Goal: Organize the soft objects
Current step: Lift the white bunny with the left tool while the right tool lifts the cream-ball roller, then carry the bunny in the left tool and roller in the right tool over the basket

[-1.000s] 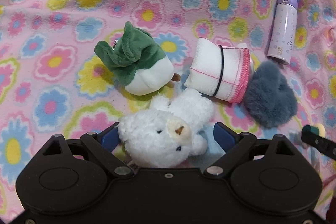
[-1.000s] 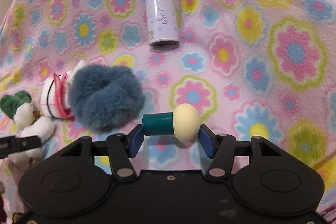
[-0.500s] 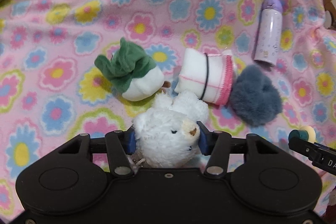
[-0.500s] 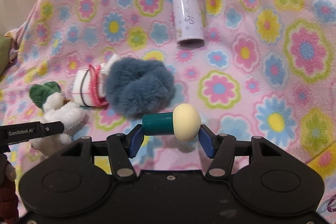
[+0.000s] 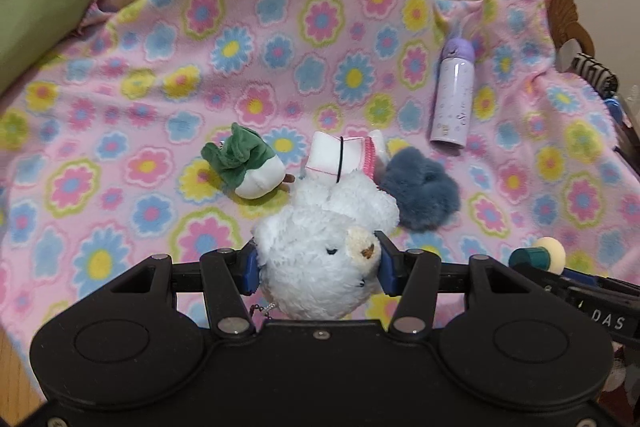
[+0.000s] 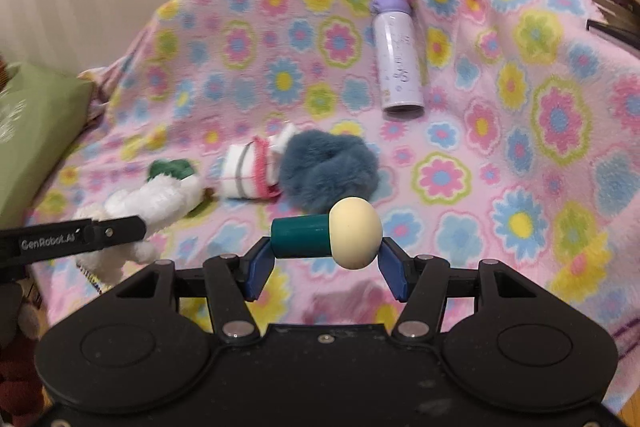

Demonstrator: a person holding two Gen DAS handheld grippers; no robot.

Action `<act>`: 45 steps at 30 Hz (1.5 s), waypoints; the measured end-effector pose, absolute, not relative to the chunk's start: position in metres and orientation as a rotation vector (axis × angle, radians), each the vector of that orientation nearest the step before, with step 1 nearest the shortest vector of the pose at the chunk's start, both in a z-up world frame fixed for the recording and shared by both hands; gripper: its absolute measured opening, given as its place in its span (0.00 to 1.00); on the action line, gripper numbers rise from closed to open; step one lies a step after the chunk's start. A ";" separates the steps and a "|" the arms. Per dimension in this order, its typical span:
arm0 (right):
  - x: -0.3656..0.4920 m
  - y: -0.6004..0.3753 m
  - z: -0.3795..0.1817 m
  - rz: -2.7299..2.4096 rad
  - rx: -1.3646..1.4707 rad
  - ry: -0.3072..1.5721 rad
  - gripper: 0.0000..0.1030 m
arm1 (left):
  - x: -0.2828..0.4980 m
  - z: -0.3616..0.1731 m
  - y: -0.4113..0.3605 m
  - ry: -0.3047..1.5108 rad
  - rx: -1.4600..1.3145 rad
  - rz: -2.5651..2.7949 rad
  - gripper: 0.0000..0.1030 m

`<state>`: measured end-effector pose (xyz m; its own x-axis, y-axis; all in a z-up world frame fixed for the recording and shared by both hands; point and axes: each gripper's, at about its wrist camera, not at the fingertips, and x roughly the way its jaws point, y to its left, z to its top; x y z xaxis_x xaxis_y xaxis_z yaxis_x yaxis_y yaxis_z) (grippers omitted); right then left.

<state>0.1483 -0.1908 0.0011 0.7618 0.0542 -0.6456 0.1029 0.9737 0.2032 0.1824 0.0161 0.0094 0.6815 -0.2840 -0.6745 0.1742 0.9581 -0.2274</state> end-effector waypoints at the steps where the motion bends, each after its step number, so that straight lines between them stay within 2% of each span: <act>1: 0.140 -0.188 0.003 -0.015 0.226 0.704 0.55 | 0.175 0.012 0.016 0.775 -0.147 -0.253 0.50; 21: 0.006 -0.155 0.009 0.149 0.210 0.711 0.55 | 0.053 0.006 0.022 0.788 -0.208 -0.175 0.51; 45: 0.007 -0.152 -0.008 0.130 0.234 0.851 0.56 | 0.035 -0.026 0.027 0.874 -0.235 -0.115 0.51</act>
